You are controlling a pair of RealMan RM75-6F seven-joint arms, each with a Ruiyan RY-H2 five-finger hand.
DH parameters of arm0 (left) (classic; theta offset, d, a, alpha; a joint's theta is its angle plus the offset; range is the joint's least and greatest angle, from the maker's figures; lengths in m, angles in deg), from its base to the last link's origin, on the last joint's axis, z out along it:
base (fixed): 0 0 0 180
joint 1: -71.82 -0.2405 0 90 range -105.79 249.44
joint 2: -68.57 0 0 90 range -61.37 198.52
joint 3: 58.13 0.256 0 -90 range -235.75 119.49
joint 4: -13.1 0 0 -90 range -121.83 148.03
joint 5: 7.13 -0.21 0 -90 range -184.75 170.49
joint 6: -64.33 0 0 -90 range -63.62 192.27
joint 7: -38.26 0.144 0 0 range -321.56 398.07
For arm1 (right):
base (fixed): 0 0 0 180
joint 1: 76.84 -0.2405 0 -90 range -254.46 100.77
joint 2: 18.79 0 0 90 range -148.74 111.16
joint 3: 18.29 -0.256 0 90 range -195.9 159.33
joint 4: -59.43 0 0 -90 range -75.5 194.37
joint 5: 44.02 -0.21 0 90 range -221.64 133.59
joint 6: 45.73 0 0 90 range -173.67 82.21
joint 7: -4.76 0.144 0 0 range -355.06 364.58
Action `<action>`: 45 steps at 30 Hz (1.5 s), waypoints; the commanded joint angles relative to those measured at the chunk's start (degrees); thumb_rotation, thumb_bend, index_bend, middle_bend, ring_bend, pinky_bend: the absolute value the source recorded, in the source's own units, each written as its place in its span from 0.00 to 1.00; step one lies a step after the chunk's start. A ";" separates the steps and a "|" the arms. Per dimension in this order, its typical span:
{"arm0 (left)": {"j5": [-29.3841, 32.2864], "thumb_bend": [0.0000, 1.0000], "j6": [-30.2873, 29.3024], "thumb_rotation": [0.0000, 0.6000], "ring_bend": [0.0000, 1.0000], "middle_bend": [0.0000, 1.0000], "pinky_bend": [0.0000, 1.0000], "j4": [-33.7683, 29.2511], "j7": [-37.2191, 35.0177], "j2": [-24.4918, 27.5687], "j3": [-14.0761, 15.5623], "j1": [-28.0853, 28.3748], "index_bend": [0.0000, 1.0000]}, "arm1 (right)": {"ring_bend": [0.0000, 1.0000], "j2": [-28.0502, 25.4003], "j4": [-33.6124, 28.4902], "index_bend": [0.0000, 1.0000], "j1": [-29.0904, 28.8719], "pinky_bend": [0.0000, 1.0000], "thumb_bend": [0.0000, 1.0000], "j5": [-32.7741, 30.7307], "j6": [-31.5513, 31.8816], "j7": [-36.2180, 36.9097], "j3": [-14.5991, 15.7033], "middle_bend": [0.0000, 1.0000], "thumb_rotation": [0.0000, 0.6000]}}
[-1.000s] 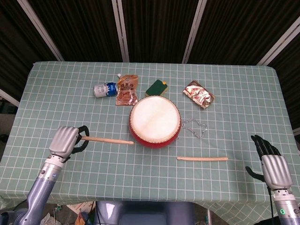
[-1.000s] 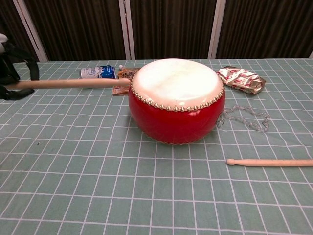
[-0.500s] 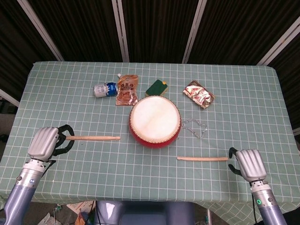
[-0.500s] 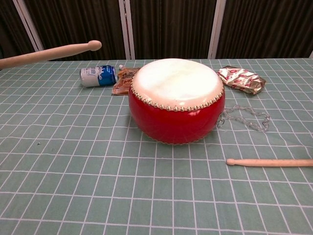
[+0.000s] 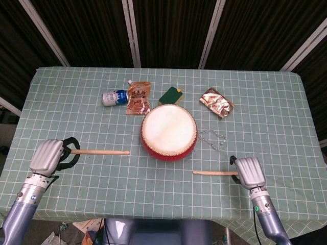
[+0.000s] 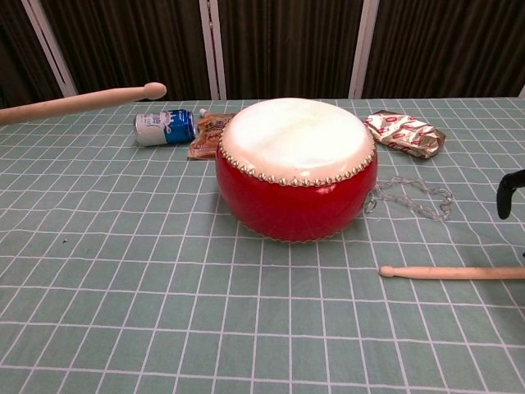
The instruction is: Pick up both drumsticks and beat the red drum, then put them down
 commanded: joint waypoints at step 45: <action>0.80 0.54 1.28 1.00 1.00 1.00 1.00 1.01 0.42 -0.64 -0.51 -0.24 0.78 | 1.00 7.60 11.47 0.45 -3.03 1.00 0.37 -12.92 -1.72 -3.43 1.73 1.00 1.00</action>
